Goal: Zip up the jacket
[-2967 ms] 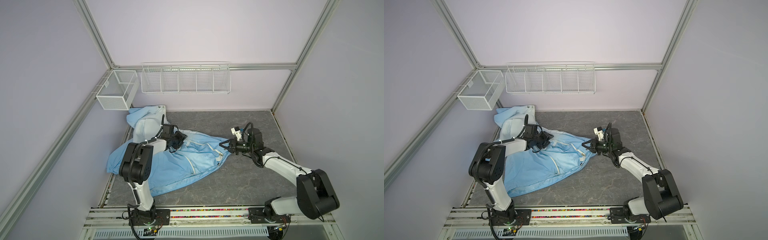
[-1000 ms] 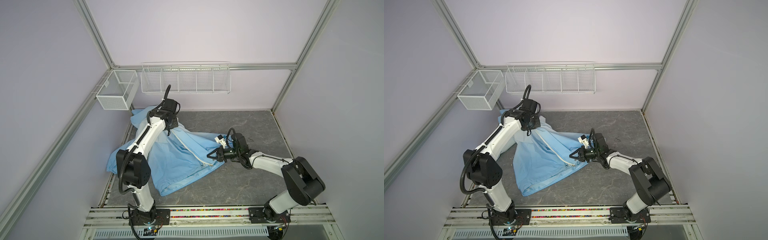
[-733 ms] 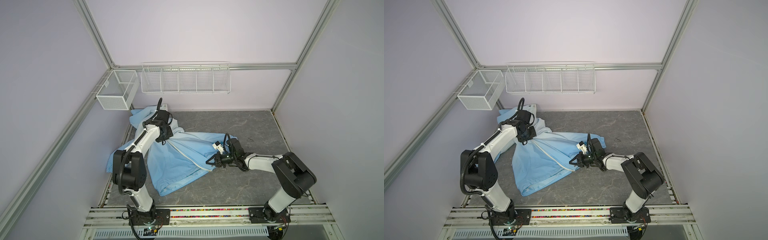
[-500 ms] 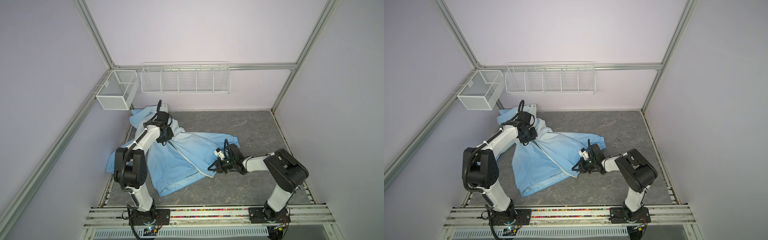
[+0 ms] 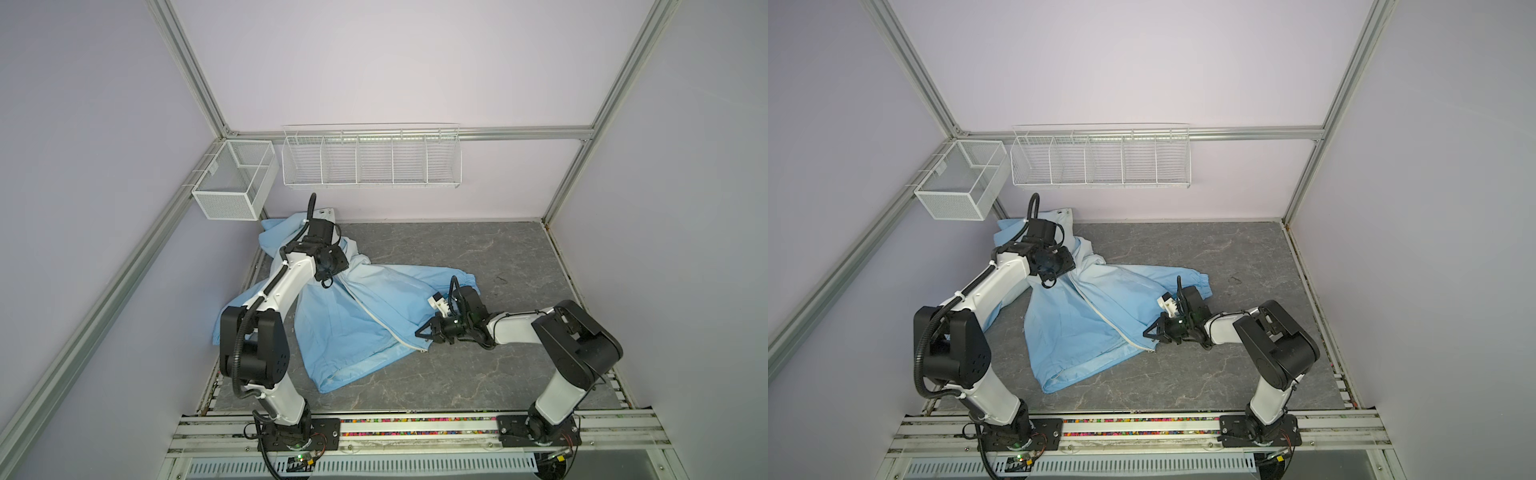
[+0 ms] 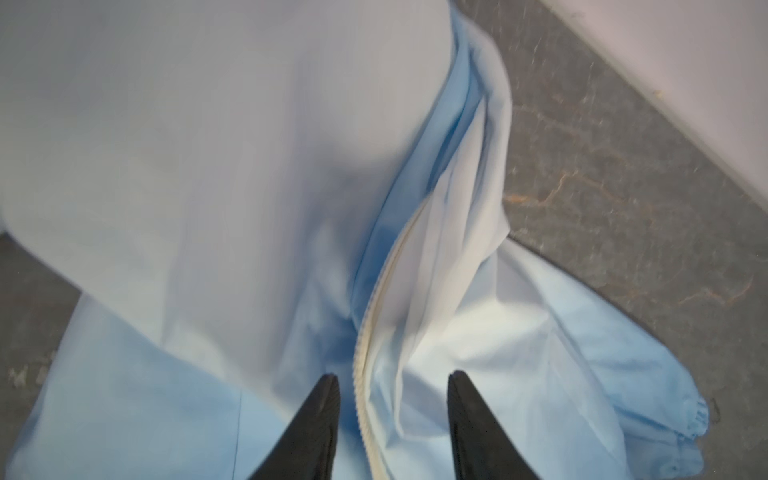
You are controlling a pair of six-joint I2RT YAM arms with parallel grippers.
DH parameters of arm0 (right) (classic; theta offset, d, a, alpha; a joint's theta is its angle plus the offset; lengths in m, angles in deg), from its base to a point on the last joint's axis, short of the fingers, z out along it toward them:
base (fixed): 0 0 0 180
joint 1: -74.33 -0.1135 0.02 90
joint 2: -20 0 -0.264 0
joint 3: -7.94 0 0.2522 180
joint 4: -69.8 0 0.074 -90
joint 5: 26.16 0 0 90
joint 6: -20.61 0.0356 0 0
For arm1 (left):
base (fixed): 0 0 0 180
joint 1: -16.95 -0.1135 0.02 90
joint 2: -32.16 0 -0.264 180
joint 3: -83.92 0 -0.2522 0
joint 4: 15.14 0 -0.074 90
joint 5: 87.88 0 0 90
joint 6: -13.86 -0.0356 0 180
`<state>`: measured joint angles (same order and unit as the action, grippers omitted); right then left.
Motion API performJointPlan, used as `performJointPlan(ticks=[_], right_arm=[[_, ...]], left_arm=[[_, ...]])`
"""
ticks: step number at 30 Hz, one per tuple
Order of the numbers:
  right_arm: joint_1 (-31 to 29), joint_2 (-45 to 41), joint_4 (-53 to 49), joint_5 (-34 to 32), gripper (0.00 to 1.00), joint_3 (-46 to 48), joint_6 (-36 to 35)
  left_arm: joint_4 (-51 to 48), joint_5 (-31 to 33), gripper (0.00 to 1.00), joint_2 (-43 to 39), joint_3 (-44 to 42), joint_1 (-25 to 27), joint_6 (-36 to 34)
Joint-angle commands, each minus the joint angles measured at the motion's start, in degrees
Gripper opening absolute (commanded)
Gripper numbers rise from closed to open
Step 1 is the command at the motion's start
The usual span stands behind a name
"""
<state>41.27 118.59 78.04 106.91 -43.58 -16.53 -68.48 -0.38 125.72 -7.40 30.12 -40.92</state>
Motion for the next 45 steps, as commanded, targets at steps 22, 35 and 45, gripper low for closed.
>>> performJointPlan(ticks=[22,35,45], right_arm=[[0.39,-1.03,-0.26,-19.07,0.07,-1.81,3.45],[0.23,-7.62,-0.55,-23.66,0.07,6.76,4.78],[-1.28,-17.90,-6.10,-28.01,0.07,9.41,5.76]], left_arm=[[26.29,5.93,0.11,-35.02,-58.09,12.89,29.16],[29.75,3.94,0.00,-3.29,-42.05,5.30,17.23],[21.07,7.00,0.00,9.57,-19.49,4.28,7.46]])
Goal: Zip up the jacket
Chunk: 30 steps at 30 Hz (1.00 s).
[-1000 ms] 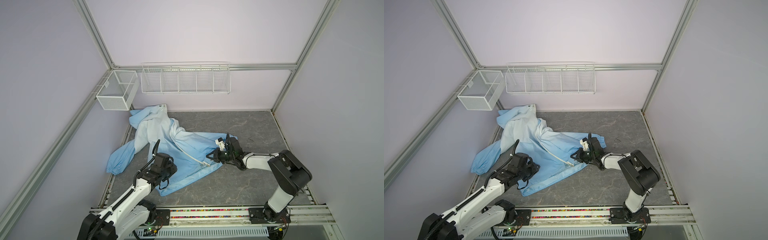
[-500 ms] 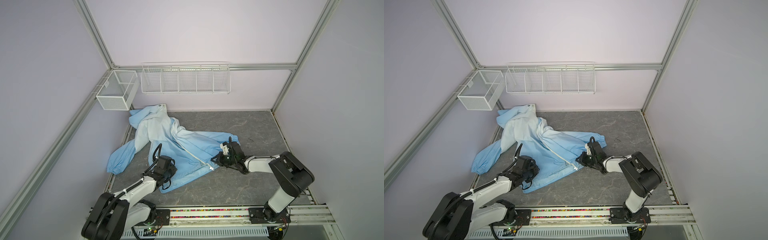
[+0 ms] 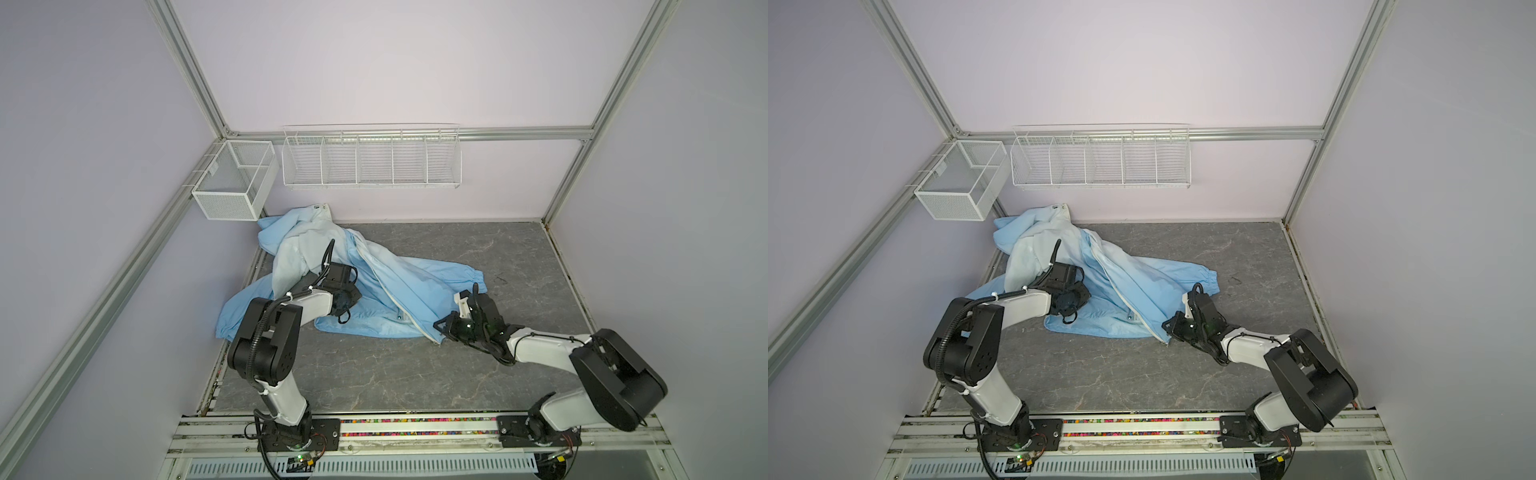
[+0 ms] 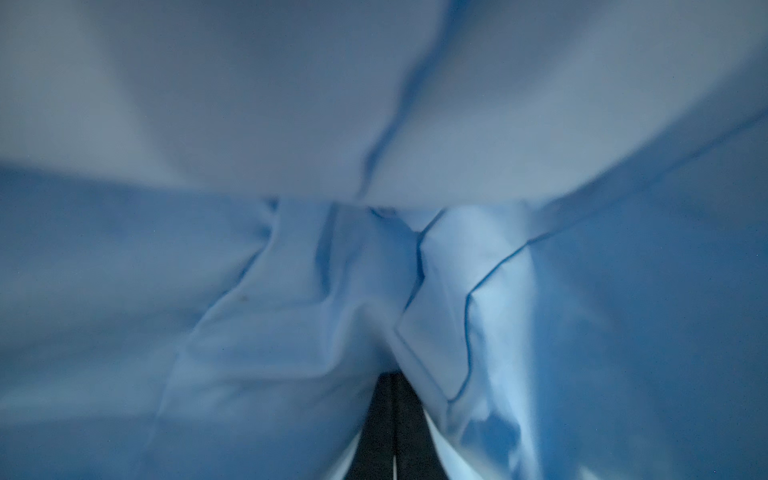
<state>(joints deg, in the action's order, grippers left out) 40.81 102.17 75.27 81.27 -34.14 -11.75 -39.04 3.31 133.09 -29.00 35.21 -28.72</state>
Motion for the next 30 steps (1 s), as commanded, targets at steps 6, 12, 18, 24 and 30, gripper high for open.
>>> performJointPlan(ticks=[6,12,18,24,30], right_arm=[[-1.00,5.16,-3.05,-0.99,0.07,-6.31,-0.10],[-0.87,12.12,-0.19,0.27,0.07,-12.00,0.78],[0.33,14.57,-1.83,0.52,0.21,-14.74,0.77],[1.61,12.02,-6.30,-0.11,0.57,-13.68,-1.01],[2.47,5.02,-16.82,-3.54,0.77,-11.83,-5.39]], left_arm=[[-8.44,2.00,0.00,0.56,-1.91,-3.44,-5.34],[-3.87,-0.21,0.00,-6.03,-13.48,-4.46,-3.32],[-7.58,1.67,0.00,-13.73,-16.01,-4.46,-1.88],[-13.87,-0.11,0.00,-24.61,-15.82,-4.38,-1.45],[-19.04,-2.84,0.29,-42.04,-19.07,-1.56,1.95]])
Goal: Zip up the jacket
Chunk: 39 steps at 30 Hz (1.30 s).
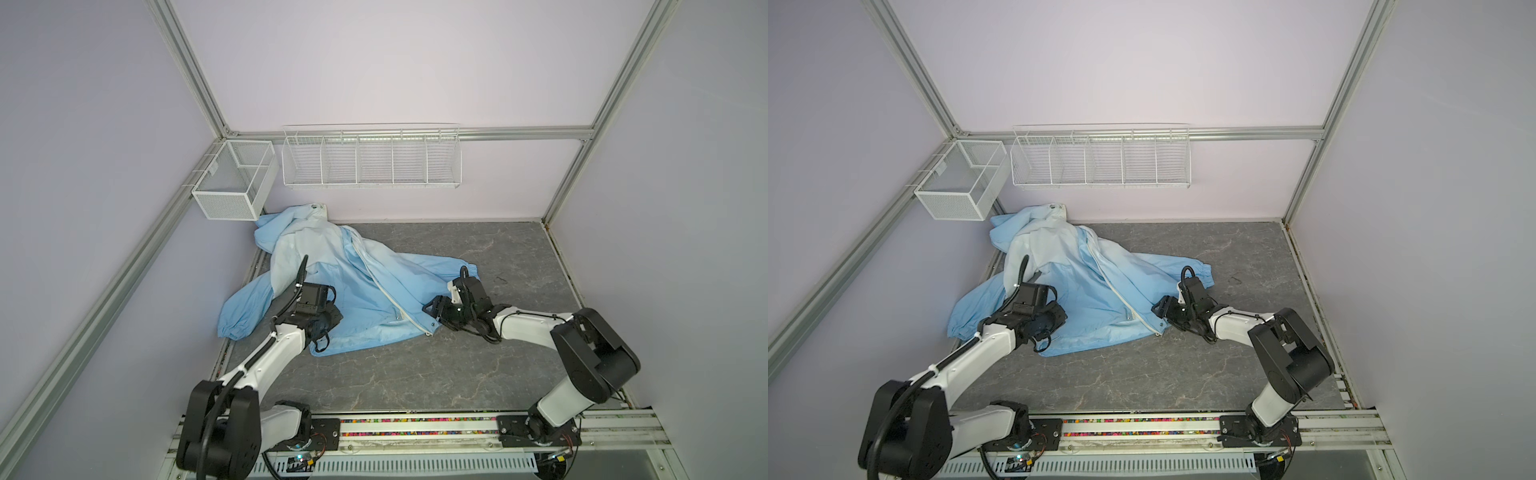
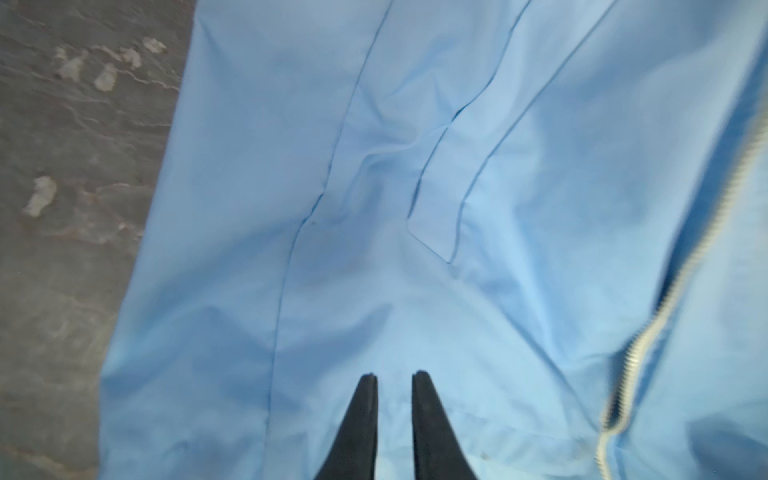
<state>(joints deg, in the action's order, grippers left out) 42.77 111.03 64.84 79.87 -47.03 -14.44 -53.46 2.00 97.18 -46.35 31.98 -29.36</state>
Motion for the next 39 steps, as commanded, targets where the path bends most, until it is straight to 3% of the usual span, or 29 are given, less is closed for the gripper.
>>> performJointPlan(ticks=[1,4,8,12,17,25,33,39], right_arm=[[0.75,-5.07,-7.91,-2.76,0.80,1.51,-3.43],[1.11,-8.66,-11.09,-4.80,0.84,2.61,-5.04],[0.96,-12.42,-14.32,-6.90,0.83,2.56,-6.99],[0.82,-15.35,-16.68,-8.02,0.74,2.24,-8.76],[0.22,-20.14,-18.60,-8.58,0.71,2.10,-9.90],[-0.05,-26.95,-23.79,-10.78,0.72,0.87,-11.80],[-0.09,-28.71,-24.95,-10.33,0.72,0.08,-11.89],[-0.05,-28.38,-24.37,-9.71,0.72,-0.18,-11.27]], left_arm=[[-4.42,-1.89,0.35,-8.90,-2.60,3.11,4.38],[2.30,-4.42,0.46,-13.79,-6.90,8.96,13.07],[21.04,-2.92,0.50,-12.26,-14.14,19.19,27.08],[37.04,1.93,0.52,-2.89,-14.60,27.31,33.49],[50.02,2.50,0.49,11.70,-10.88,30.60,36.14],[52.54,3.95,0.42,23.43,-4.75,32.35,34.20],[47.04,4.73,0.41,23.82,-4.55,32.35,34.30],[45.02,6.35,0.46,22.01,-7.28,31.76,34.40]])
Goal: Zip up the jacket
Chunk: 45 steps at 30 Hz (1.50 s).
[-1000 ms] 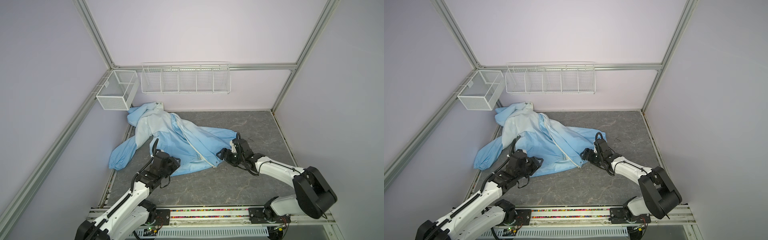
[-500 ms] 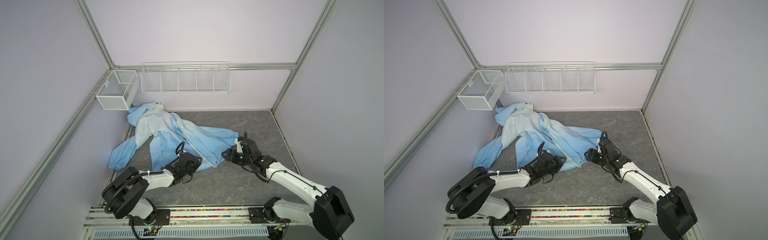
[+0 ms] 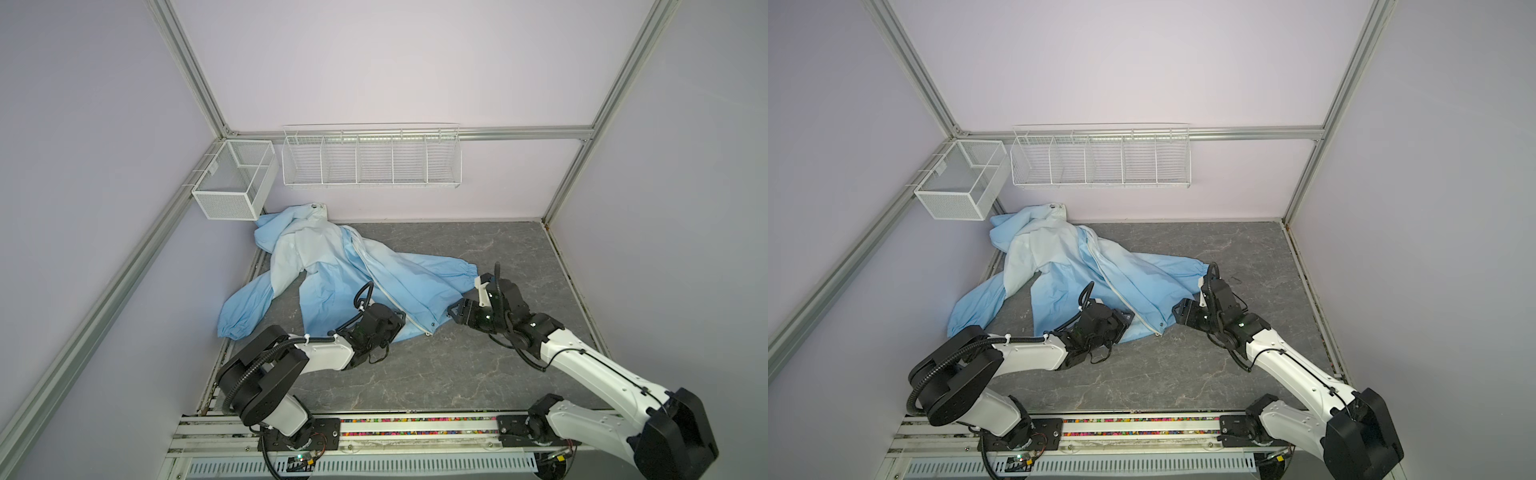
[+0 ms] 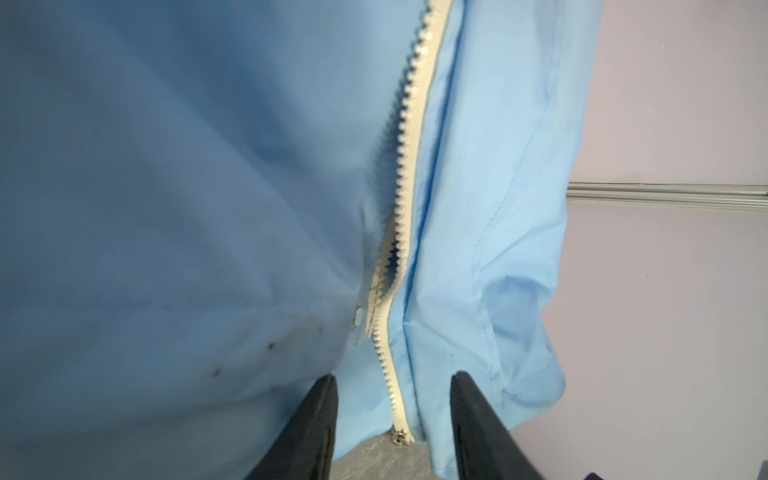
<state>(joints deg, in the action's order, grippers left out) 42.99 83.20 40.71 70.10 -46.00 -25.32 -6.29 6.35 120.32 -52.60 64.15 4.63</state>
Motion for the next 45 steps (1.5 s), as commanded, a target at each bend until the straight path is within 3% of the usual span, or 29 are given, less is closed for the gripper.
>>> performJointPlan(ticks=[1,15,17,20,24,28,35,41,45], right_arm=[[-0.31,-0.41,-0.15,0.30,0.72,-1.28,-0.34],[-0.49,1.04,0.39,2.18,0.72,-2.69,0.22],[-0.53,1.13,0.44,2.54,0.71,-3.03,0.31],[-1.10,1.74,1.29,4.28,0.71,-3.71,0.62],[-3.62,3.82,3.47,6.89,0.69,-5.52,2.01],[-7.27,7.51,6.22,8.22,0.69,-8.27,3.70],[-9.82,18.16,18.78,14.92,0.85,-9.83,12.07],[-10.82,29.40,31.95,19.30,0.84,-12.60,21.36],[-12.03,34.99,37.08,19.79,0.78,-14.54,25.75]], left_arm=[[-2.58,2.17,0.46,-1.35,-1.00,-0.76,-0.01],[3.57,-0.67,0.44,5.64,1.00,-5.80,-3.25],[4.84,-0.72,0.40,6.67,0.97,-5.97,-3.16],[5.98,-0.37,0.25,6.38,0.68,-6.39,-3.49],[0.79,0.69,0.00,0.60,0.05,-7.08,-4.72],[-8.76,3.16,0.00,-9.27,-1.14,-7.04,-5.61],[-17.08,5.33,0.00,-24.62,-6.01,-7.05,-4.73],[-18.97,4.52,0.00,-32.72,-10.30,-7.03,-2.82],[-18.82,4.38,0.00,-37.62,-13.63,-7.03,-1.33]])
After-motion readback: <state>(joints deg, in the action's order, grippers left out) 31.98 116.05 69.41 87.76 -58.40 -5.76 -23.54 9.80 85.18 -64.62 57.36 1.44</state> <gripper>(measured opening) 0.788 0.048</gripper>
